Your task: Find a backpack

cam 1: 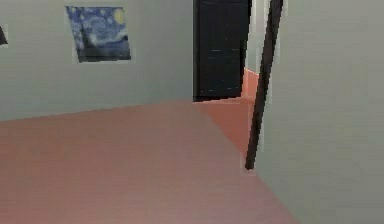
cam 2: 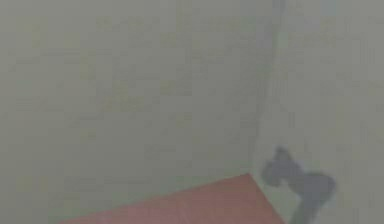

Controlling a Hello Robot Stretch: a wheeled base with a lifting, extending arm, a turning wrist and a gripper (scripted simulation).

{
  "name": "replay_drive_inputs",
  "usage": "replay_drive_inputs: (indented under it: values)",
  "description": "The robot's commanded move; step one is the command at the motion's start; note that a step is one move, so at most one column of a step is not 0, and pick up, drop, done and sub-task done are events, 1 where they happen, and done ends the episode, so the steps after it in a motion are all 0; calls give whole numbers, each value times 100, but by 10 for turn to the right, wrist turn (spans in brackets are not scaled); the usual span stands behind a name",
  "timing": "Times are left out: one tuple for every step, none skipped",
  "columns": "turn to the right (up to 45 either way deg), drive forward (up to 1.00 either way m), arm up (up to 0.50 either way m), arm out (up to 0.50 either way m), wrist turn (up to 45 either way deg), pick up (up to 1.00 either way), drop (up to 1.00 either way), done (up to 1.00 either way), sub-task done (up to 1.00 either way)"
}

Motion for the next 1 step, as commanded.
replay_drive_inputs:
  values:
    - [0,100,0,0,0,0,0,0,0]
